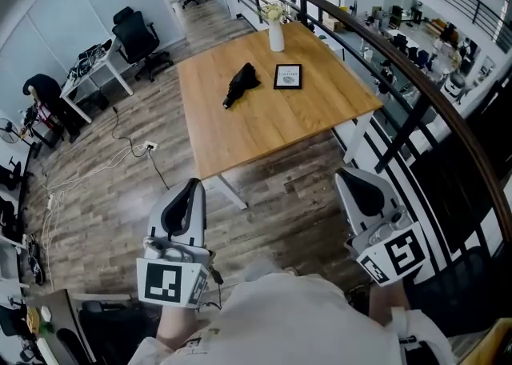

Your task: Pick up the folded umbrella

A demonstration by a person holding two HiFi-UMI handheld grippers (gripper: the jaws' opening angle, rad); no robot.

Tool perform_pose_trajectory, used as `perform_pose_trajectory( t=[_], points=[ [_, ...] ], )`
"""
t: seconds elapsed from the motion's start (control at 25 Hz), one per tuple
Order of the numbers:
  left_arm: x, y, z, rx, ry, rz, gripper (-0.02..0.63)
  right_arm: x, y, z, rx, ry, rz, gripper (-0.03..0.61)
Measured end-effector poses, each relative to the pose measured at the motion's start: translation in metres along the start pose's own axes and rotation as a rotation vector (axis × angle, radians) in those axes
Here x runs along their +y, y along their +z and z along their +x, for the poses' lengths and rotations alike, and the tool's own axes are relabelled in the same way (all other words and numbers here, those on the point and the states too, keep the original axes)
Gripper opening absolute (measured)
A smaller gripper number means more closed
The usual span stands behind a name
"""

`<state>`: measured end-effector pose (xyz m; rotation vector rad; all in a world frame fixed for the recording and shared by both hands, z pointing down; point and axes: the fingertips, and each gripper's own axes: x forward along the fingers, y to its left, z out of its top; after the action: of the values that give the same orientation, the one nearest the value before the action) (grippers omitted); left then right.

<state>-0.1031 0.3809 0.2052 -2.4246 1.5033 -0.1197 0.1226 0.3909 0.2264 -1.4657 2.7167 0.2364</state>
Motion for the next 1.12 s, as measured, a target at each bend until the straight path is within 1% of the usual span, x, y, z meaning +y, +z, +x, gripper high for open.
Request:
perform_pose_trajectory(
  t=[0.08, 0.12, 0.16, 0.2, 0.36, 0.52, 0.72, 0.84, 0.96, 1.12],
  points=[
    [0.007, 0.006, 0.002, -0.053, 0.046, -0.031, 0.023, -0.003, -0.005, 0.003, 0.013, 0.003, -0.005, 0.029],
    [0.012, 0.009, 0.003, -0.081, 0.066, -0.049, 0.131, -0.004, -0.008, 0.005, 0.021, 0.009, -0.006, 0.028],
    [0.015, 0.011, 0.006, -0.097, 0.076, -0.064, 0.267, -0.005, -0.012, 0.009, 0.03, 0.016, -0.006, 0.028],
    [0.018, 0.011, 0.01, -0.101, 0.077, -0.074, 0.29, -0.006, -0.015, 0.012, 0.038, 0.022, -0.005, 0.029],
    [0.022, -0.004, 0.036, -0.065, 0.052, -0.063, 0.29, -0.013, -0.027, 0.029, 0.065, 0.03, -0.007, 0.029],
    [0.024, -0.022, 0.067, -0.037, 0.027, -0.057, 0.289, -0.029, -0.043, 0.049, 0.09, 0.026, 0.001, 0.029],
    [0.045, -0.041, 0.114, -0.009, -0.003, -0.044, 0.289, -0.056, -0.061, 0.089, 0.116, 0.003, 0.012, 0.029],
    [0.063, -0.054, 0.15, 0.005, -0.018, -0.036, 0.29, -0.077, -0.074, 0.121, 0.135, -0.018, 0.017, 0.028],
    [0.083, -0.072, 0.195, 0.036, -0.034, -0.012, 0.289, -0.103, -0.089, 0.155, 0.157, -0.044, 0.028, 0.029],
    [0.106, -0.089, 0.258, 0.068, -0.077, 0.002, 0.29, -0.14, -0.102, 0.206, 0.18, -0.072, 0.035, 0.029]
  ],
)
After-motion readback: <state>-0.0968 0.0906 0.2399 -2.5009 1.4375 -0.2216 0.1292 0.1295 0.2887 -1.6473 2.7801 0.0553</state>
